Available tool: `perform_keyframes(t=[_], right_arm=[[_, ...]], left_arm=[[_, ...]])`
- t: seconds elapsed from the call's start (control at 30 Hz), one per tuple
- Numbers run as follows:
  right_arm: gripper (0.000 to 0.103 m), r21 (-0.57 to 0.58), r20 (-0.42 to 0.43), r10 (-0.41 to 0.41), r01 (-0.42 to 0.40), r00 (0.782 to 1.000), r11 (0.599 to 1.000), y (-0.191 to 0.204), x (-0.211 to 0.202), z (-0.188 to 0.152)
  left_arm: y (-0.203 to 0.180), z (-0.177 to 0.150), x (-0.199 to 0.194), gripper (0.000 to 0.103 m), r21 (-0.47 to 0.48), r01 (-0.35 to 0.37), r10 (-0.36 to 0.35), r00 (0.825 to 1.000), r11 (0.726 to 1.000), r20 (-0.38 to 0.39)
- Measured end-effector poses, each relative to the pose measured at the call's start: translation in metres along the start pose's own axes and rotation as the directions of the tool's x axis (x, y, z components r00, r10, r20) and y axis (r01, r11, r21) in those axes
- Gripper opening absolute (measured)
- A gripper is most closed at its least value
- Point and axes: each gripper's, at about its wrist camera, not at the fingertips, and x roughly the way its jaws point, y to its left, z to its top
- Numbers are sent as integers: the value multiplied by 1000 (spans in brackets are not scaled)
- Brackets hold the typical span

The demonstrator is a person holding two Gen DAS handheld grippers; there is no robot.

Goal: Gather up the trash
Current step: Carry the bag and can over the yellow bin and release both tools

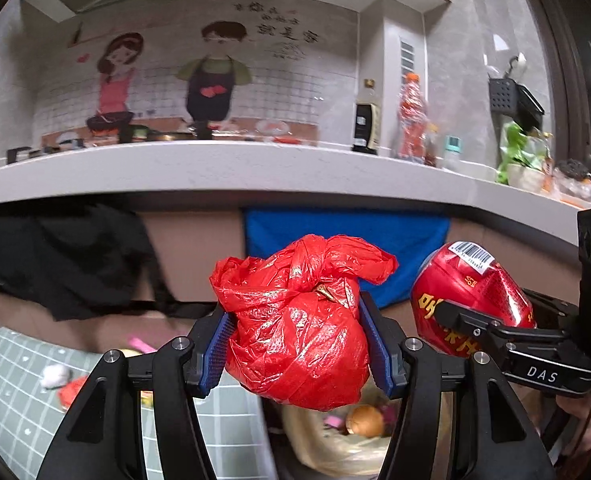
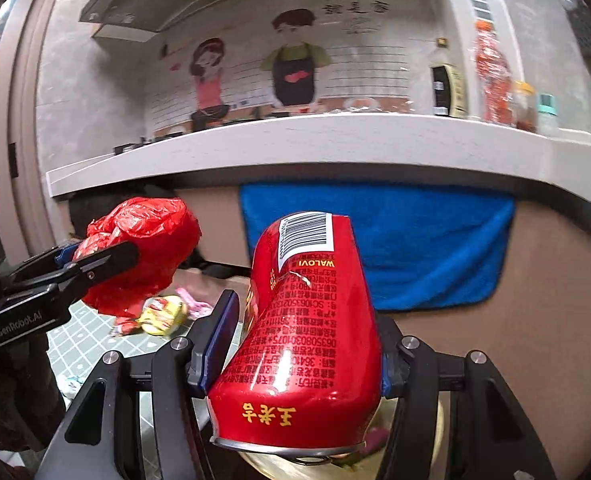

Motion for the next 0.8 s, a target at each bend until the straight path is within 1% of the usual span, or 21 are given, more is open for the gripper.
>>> perform_keyframes(t=[0.23, 0.4, 0.57, 0.8], right_arm=[[54, 35, -15, -37, 37, 999, 999, -29, -1, -8], [54, 83, -37, -41, 44, 998, 996, -46, 6, -18], [54, 94, -52, -43, 48, 998, 994, -51, 13, -24], [54, 79, -75, -46, 52, 996, 995, -50, 26, -33]], left_arm=[[-25, -14, 29, 59, -7, 42, -42, 997, 999, -65], [-35, -27, 47, 59, -5, 62, -62, 993, 998, -101], [-37, -34, 58, 59, -12, 55, -56, 991, 998, -119], [-32, -42, 71, 59, -24, 46, -48, 989, 999, -138]])
